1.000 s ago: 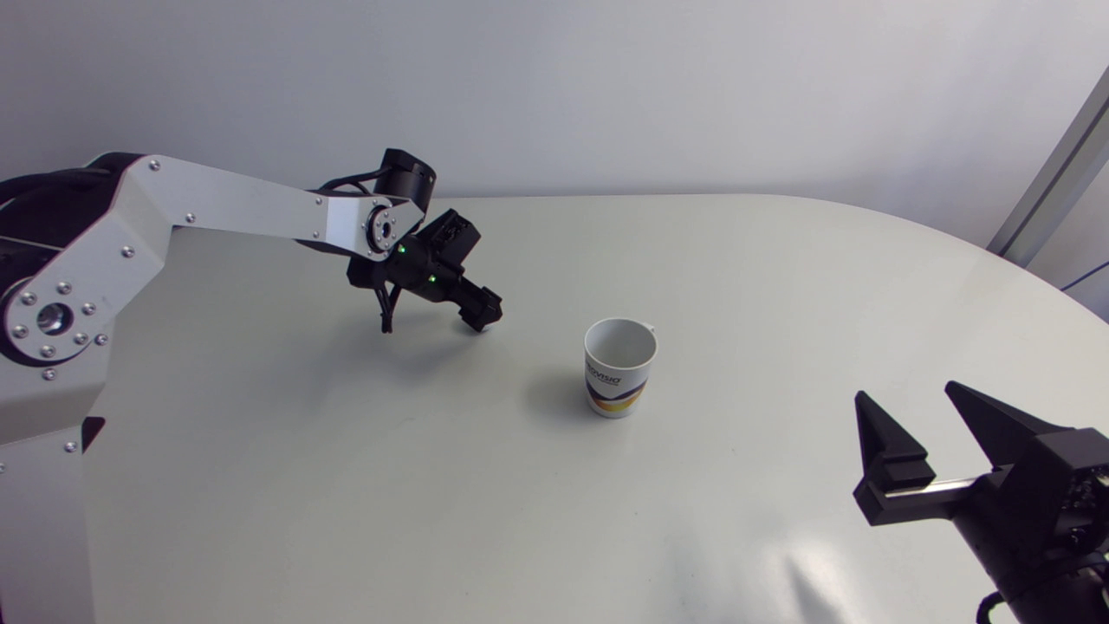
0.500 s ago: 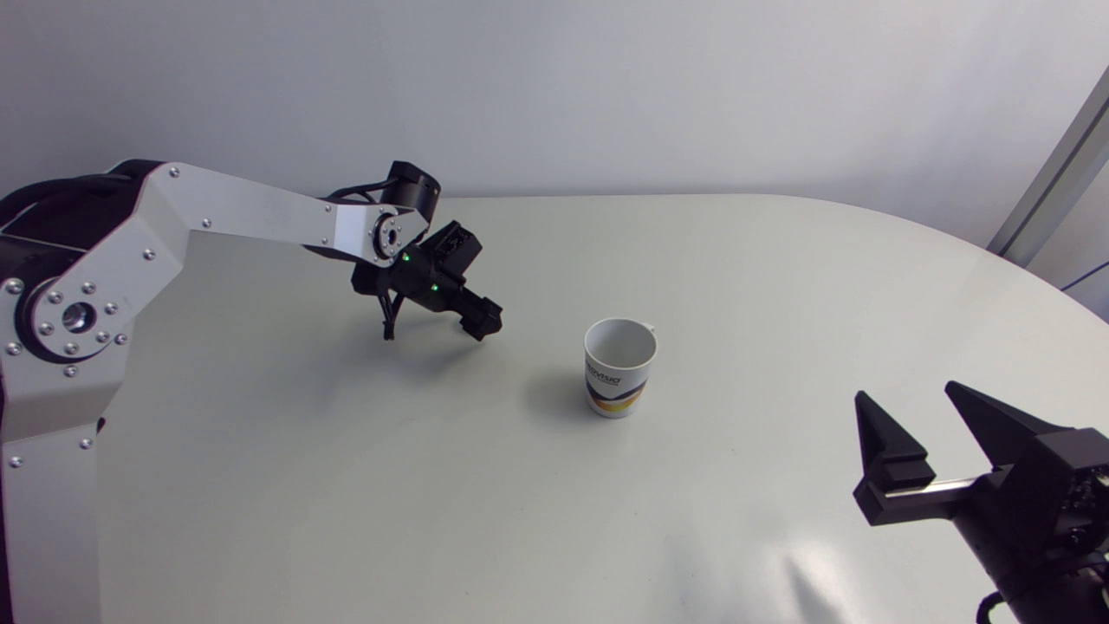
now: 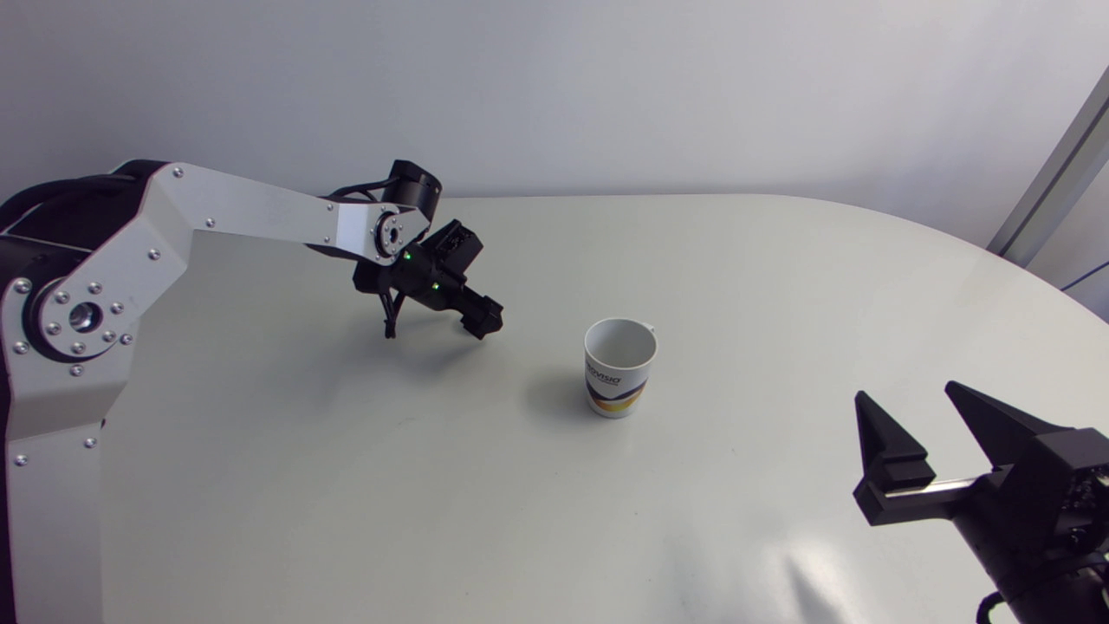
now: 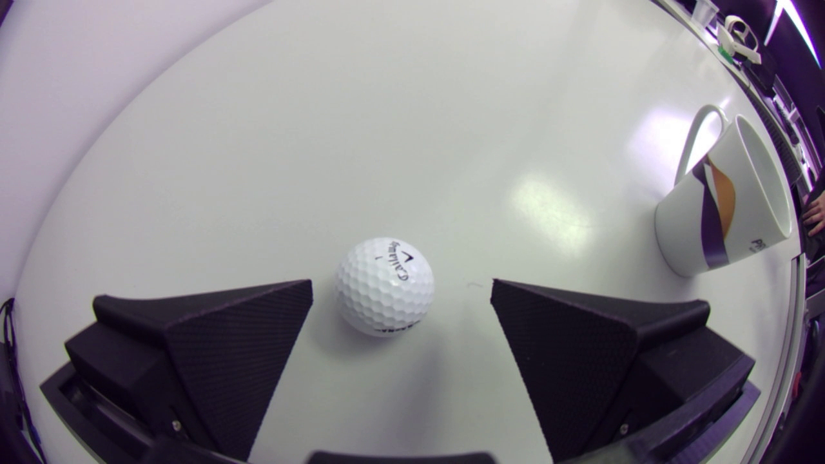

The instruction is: Pick up the white golf ball from the table and place it into the cup.

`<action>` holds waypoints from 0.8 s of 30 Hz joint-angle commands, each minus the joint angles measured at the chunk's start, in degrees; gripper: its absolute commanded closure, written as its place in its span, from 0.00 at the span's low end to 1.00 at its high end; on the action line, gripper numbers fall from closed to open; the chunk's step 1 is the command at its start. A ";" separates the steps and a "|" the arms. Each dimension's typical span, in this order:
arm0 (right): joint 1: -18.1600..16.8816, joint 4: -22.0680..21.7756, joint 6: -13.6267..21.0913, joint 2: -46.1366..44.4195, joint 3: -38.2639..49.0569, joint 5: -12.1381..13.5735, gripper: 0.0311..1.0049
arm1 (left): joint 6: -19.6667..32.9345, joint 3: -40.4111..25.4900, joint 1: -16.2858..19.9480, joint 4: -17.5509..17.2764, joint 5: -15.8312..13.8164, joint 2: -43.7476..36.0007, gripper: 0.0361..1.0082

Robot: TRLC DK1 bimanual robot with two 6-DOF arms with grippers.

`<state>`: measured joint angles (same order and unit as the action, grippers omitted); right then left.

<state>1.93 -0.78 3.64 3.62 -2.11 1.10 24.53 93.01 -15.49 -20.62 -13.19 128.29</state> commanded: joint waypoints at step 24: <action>0.53 1.74 -1.27 0.69 2.02 0.13 0.04 | -0.72 3.93 -0.07 -2.32 0.27 4.51 0.19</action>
<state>1.93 -0.78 3.64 3.66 -2.11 1.10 24.53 94.85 -15.49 -22.28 -13.04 130.89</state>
